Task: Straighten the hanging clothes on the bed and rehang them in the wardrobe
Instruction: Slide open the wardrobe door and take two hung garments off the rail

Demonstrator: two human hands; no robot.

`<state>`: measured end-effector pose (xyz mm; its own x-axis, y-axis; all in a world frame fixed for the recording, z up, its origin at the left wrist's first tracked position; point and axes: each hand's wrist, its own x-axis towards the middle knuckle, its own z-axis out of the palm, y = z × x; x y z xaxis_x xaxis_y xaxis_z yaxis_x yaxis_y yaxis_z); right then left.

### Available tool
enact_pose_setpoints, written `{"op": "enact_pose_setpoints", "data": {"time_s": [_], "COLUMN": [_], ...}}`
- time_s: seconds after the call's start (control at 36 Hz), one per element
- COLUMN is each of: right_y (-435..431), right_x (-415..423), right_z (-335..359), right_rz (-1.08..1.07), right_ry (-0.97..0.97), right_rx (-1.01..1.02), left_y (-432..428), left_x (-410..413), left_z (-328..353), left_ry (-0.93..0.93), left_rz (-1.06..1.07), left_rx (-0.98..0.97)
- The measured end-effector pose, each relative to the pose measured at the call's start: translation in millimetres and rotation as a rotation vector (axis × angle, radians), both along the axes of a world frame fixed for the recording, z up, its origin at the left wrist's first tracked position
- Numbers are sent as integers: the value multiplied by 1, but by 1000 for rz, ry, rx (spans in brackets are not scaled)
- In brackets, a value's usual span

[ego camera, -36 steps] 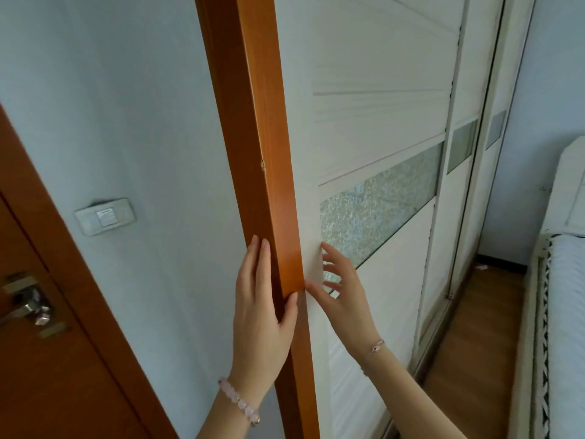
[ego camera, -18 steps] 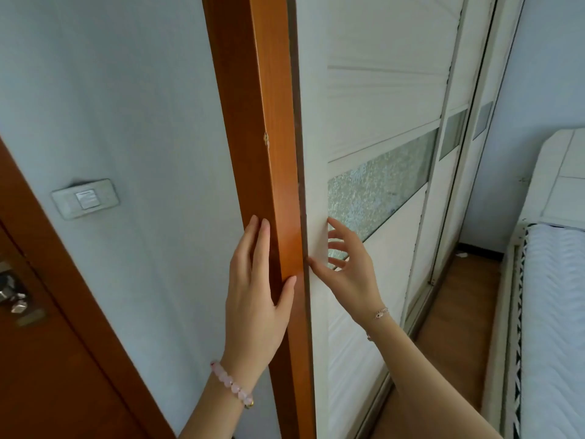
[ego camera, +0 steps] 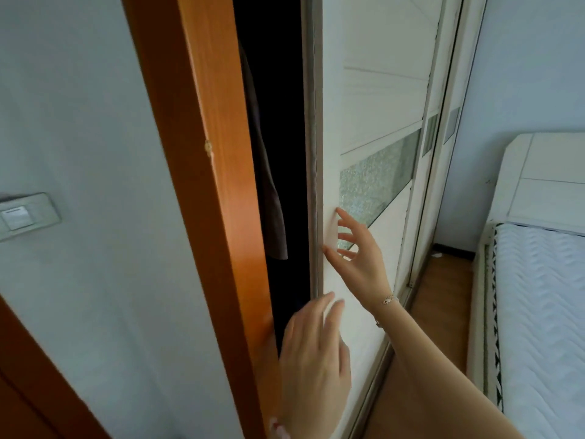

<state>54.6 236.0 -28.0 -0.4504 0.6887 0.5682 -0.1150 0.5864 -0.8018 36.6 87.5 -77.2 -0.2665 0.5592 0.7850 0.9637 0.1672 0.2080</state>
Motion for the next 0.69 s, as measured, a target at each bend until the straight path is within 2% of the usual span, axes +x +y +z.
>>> {"op": "enact_pose_setpoints", "data": {"time_s": [0.08, 0.22, 0.42, 0.53, 0.69], "right_y": [21, 66, 125, 168, 233], "right_x": [-2, -4, -10, -12, -8], "right_z": [-1, -4, -6, -7, -6], "right_rz": [-22, -77, -56, -33, -17], "right_ry": [-11, -50, -24, -41, -107], "right_rx": [44, 196, 407, 428, 421], "left_y": [48, 132, 223, 262, 327], "left_x": [-13, -31, -60, -68, -66], "left_z": [-3, 3, -10, -18, -12], "left_ry": [-292, -523, -586, -617, -691], "left_rz": [8, -24, -23, -81, -28], "left_rx": [19, 102, 209, 229, 213]}}
